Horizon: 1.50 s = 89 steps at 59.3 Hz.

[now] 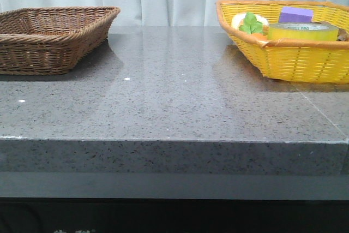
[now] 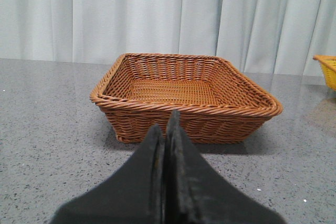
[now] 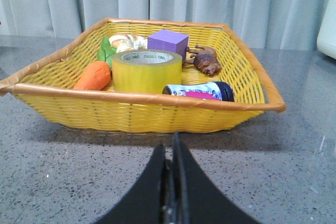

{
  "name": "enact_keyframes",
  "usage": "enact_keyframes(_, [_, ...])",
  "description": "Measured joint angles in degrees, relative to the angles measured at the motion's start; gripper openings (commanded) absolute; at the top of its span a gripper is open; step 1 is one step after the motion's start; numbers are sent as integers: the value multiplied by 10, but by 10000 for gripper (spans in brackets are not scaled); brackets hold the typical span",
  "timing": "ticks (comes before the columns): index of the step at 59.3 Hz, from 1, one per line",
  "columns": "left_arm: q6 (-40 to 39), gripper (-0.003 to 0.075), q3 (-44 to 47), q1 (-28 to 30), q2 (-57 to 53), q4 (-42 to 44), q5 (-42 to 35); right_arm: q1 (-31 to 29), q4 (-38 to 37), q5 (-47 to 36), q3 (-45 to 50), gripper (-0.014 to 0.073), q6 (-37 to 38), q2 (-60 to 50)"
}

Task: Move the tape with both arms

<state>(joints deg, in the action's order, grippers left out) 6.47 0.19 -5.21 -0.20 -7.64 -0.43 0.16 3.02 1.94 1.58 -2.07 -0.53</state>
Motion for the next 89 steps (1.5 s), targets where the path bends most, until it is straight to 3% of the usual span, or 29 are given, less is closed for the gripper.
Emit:
enact_keyframes(47, [0, -20, 0, 0, 0, 0, 0, 0, 0, 0, 0, -67, 0, 0])
enact_keyframes(65, [0, -20, -2, 0, 0, 0, -14, 0, 17, -39, -1, -67, 0, 0])
enact_keyframes(75, [0, -20, -56, 0, 0, 0, 21, 0, 21, 11, -69, -67, 0, 0])
enact_keyframes(89, [0, -20, -226, 0, 32, 0, 120, 0, 18, 117, -241, -67, 0, 36])
